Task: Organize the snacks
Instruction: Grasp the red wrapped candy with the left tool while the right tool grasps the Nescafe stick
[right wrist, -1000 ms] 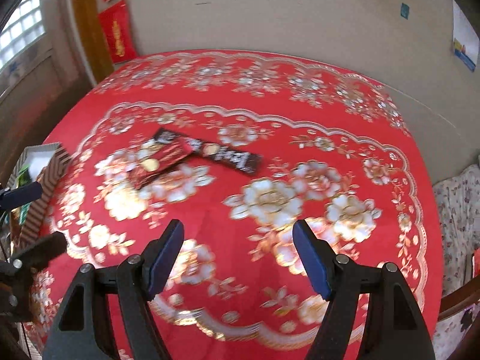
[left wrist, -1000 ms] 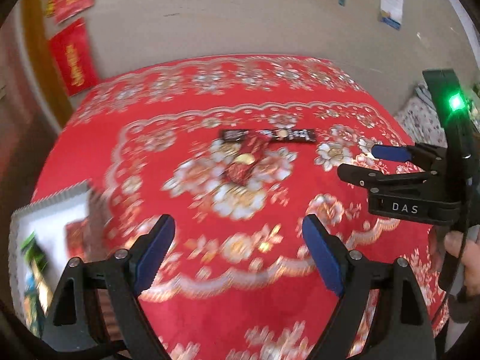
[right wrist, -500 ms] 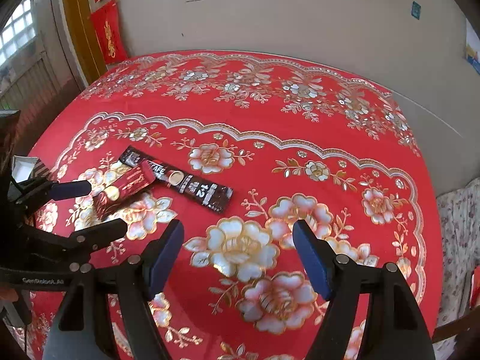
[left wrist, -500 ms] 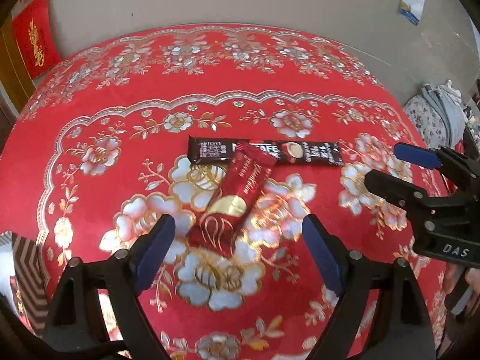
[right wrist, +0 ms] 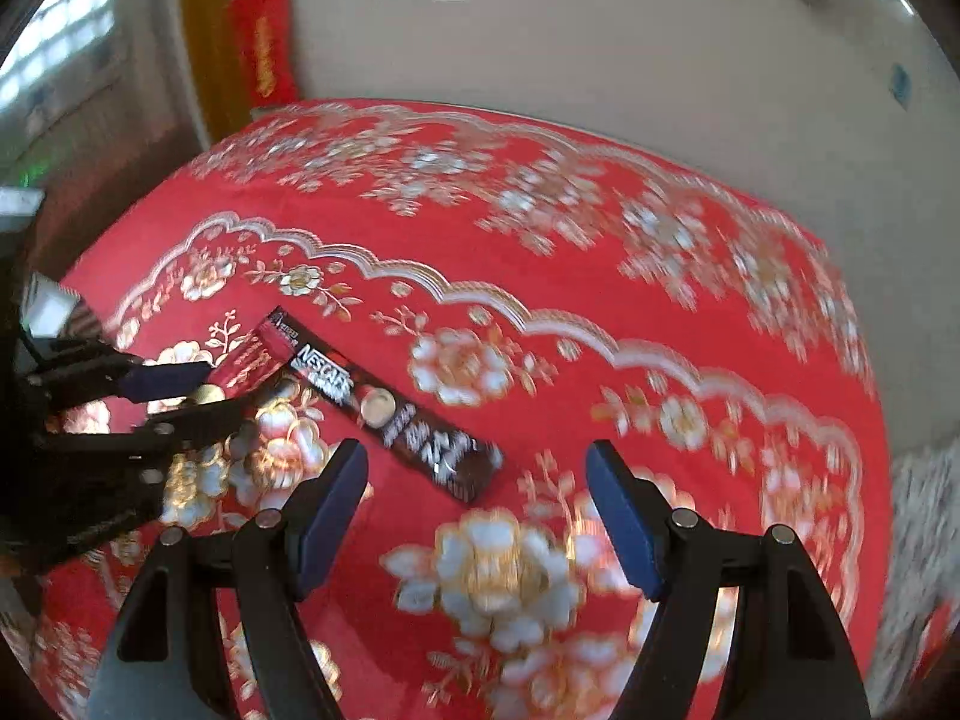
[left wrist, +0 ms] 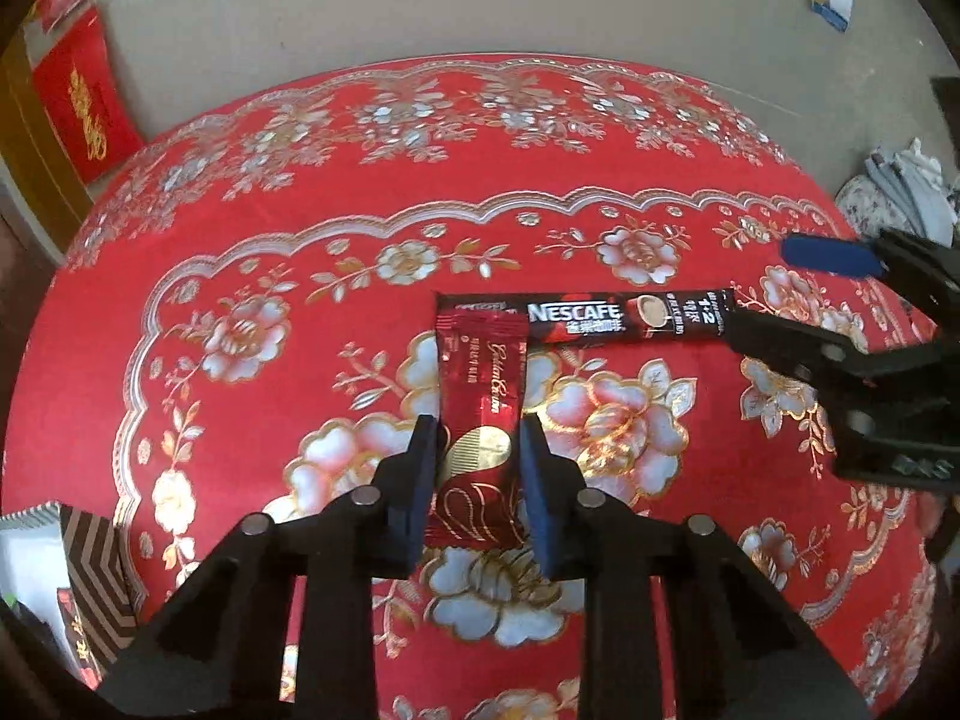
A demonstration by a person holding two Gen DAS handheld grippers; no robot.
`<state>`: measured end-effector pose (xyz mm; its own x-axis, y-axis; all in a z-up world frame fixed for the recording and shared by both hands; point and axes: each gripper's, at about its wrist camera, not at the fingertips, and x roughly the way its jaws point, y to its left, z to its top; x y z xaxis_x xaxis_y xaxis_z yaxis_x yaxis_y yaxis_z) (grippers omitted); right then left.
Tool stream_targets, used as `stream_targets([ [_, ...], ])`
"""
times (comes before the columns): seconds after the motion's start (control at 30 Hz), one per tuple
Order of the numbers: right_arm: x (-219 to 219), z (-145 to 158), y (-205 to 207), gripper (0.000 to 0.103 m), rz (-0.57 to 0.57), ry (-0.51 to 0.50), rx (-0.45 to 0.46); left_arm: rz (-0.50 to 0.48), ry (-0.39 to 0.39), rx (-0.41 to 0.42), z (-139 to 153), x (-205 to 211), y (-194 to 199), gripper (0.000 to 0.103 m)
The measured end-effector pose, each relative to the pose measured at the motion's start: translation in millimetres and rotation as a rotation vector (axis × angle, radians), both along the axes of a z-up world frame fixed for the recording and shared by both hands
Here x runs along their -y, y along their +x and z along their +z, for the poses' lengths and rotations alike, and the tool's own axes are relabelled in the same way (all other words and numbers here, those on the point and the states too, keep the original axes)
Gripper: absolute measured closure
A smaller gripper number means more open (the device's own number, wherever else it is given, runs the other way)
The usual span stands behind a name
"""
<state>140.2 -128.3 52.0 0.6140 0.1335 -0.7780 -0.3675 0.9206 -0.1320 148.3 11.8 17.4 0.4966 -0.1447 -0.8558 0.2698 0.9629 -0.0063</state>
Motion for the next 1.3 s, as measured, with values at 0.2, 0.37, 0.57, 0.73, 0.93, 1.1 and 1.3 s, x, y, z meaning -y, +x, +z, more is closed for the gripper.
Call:
stream_targets([
  [0.2,-36.0,-17.3,25.7,0.028,0.163,-0.128,0.005,0.05,0.023,0.001,4.6,-22.6,-15.1,0.076],
  [0.37,-46.7,-21.6,40.1,0.028,0.255,-0.081,-0.049,0.053,-0.005,-0.011,10.3,-35.9,-27.3,0.076],
  [0.57,-44.3,-26.3,34.7,0.03,0.264,-0.041,-0.119,0.034,-0.017,-0.011,12.4,-34.0,-35.5,0.076],
  [0.73,-43.1,-25.5,19.0,0.063,0.228,-0.008,-0.125,0.042,-0.027,-0.018,10.6,-33.0,-40.4,0.076],
  [0.93,-49.3,-25.1,-21.1,0.083,0.156,-0.056,-0.115,0.045,-0.034,-0.033,5.3,-33.3,-50.1,0.075],
  [1.1,-44.5,-22.5,-62.1,0.084,0.083,-0.023,-0.064,0.056,-0.041,-0.029,3.0,-32.4,-63.9,0.075],
  [1.3,-39.6,-16.2,-113.7,0.084,-0.024,0.091,-0.024,0.057,-0.036,0.007,7.1,-24.4,-90.5,0.075],
])
